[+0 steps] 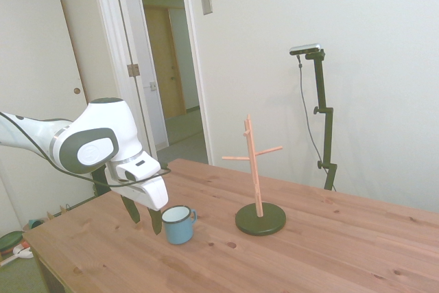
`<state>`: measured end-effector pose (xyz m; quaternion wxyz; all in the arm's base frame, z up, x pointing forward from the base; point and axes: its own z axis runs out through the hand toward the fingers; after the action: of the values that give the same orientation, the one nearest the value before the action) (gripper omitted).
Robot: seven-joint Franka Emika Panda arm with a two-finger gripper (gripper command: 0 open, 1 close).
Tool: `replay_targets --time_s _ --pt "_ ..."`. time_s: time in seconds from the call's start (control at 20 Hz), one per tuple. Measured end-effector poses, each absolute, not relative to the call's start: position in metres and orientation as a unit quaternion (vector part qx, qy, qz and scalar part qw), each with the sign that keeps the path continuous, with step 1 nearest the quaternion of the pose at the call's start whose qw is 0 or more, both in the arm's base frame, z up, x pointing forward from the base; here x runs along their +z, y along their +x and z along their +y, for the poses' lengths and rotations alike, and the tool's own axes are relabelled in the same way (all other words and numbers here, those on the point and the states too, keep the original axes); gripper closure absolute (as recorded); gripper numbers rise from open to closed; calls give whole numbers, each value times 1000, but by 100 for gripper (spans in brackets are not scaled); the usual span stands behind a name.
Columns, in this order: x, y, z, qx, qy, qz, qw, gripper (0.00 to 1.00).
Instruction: Hang the mug
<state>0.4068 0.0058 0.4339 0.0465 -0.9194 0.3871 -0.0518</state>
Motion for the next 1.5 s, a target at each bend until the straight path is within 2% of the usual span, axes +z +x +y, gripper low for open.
replay_targets --time_s 0.2,0.45,0.55,1.5 --pt "440 410 4 -55 -917 391 49 0" --pt "488 441 6 -73 -907 412 55 0" --pt "497 461 8 -70 -903 419 56 0" --pt "414 533 66 -42 -904 424 34 0"
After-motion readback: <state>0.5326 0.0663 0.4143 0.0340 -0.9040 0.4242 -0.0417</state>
